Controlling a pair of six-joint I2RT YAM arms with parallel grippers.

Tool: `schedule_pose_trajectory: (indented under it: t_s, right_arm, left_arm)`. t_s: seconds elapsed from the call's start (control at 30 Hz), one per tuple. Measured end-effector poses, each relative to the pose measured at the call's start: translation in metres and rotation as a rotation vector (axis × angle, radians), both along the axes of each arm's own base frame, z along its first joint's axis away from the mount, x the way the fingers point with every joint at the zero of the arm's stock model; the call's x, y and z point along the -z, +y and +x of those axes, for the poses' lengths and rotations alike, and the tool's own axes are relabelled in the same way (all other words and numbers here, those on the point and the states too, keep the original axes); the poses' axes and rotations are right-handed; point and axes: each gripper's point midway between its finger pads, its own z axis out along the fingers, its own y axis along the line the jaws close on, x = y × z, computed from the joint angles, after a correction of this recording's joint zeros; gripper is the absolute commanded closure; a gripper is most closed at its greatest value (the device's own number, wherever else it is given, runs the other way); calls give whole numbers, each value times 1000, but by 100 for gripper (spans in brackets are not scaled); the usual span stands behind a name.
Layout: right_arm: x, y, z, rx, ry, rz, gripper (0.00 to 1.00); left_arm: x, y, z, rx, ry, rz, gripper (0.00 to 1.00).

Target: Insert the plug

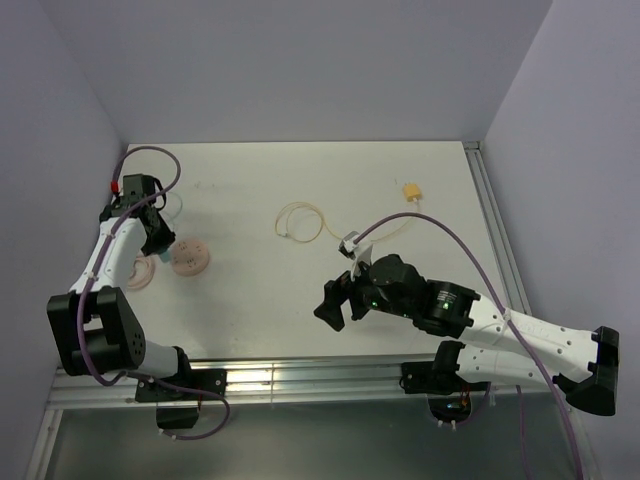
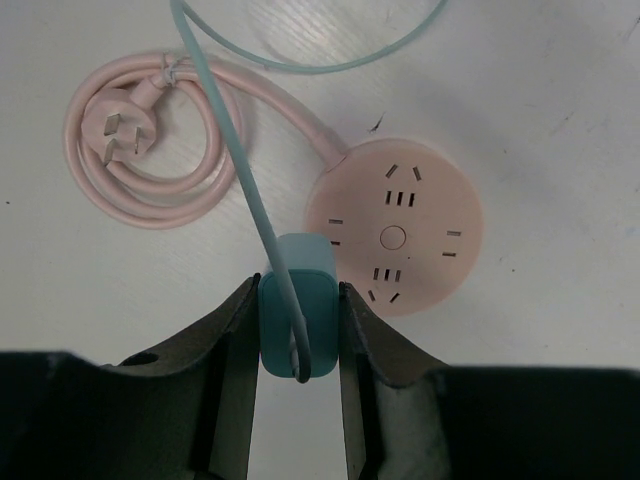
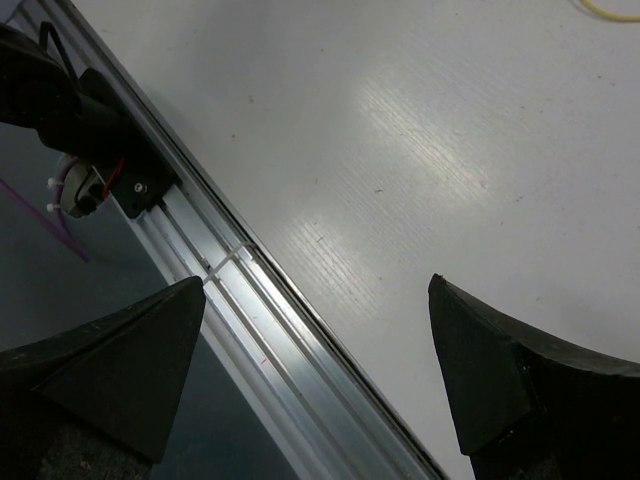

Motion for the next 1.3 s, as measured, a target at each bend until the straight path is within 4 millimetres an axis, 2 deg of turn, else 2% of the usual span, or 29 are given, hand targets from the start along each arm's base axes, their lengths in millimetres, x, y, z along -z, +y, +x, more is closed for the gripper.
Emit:
schedule_pose_trajectory:
  t_s: [0.33, 0.67, 1.3]
  right_arm:
    - [3, -1, 0, 2, -3, -1, 1]
    - [7, -4, -1, 2, -8, 5, 1]
    - [4, -4, -2, -2, -12, 16, 1]
  left_arm:
    - [19, -12, 11, 33, 32, -70, 100]
    - [16, -13, 21, 67, -38, -64, 100]
    - [29, -10, 11, 107, 11, -37, 100]
